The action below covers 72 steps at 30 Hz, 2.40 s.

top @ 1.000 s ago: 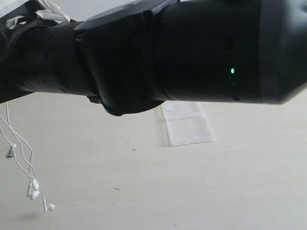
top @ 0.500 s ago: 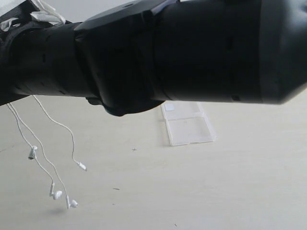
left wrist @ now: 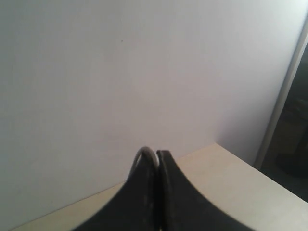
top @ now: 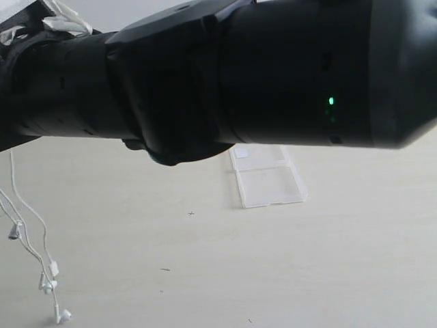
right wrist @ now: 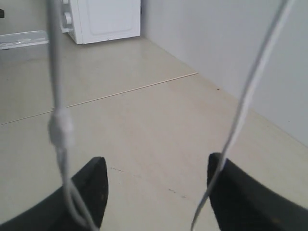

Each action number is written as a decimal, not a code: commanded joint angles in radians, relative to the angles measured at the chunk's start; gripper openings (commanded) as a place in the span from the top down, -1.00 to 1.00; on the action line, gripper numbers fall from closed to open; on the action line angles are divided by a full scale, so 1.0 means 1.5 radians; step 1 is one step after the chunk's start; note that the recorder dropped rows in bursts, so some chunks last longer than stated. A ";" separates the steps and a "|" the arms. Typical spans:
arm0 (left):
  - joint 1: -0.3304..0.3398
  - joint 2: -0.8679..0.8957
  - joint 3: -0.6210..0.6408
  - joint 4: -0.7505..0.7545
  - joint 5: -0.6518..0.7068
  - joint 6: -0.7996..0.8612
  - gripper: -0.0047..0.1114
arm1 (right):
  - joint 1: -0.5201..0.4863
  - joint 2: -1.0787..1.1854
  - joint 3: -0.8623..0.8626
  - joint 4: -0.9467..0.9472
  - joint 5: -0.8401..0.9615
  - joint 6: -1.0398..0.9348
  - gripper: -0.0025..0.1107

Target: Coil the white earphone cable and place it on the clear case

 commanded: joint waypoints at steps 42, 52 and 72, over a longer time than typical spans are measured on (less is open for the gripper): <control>-0.001 -0.002 -0.067 0.108 0.046 0.020 0.92 | 0.001 0.000 -0.006 0.008 0.012 0.003 0.45; -0.001 -0.002 -0.067 0.138 0.046 0.019 0.92 | 0.001 0.000 -0.006 0.008 0.012 0.003 0.57; -0.001 -0.002 -0.067 0.456 0.174 -0.120 0.92 | 0.001 -0.032 -0.006 0.012 -0.031 0.000 0.96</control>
